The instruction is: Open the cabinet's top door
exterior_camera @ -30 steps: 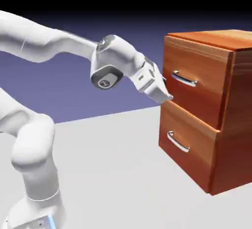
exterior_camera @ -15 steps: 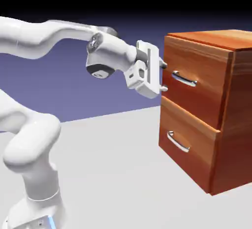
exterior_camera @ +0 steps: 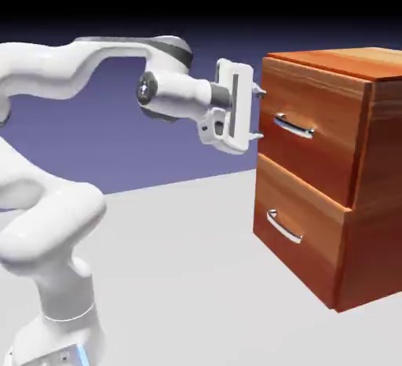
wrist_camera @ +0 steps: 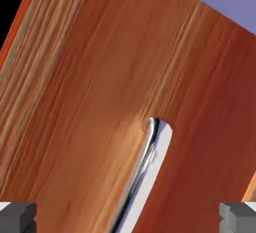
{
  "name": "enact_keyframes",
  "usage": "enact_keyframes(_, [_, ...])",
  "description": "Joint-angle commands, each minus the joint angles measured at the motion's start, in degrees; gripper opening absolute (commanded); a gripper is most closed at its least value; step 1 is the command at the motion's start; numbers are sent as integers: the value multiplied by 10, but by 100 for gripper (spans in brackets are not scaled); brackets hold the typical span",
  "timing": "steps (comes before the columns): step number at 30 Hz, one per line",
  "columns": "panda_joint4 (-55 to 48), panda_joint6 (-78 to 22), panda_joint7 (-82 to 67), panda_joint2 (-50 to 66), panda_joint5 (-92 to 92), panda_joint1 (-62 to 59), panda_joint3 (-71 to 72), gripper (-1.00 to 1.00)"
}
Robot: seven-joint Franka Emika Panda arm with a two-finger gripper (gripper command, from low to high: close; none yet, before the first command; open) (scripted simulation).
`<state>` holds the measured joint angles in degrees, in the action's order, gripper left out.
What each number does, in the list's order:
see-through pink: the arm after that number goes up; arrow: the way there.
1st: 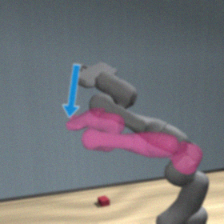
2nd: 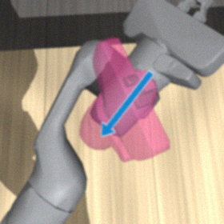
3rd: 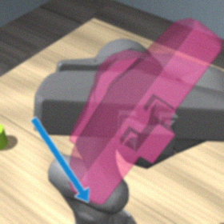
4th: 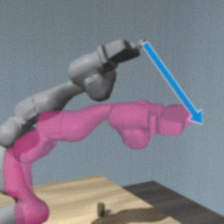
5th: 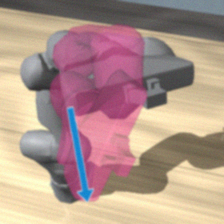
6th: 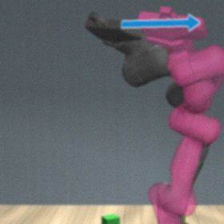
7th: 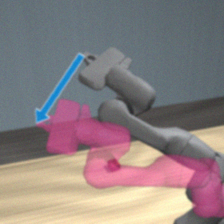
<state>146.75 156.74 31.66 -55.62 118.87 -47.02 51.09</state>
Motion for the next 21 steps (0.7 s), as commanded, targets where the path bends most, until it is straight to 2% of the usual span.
enact_keyframes(1, [-3,-4,-2,-5,25,-10,11,0])
enact_keyframes(18, [-54,-65,-41,-87,449,-180,193,0])
enact_keyframes(21, [-74,-68,-42,-85,463,-207,209,0])
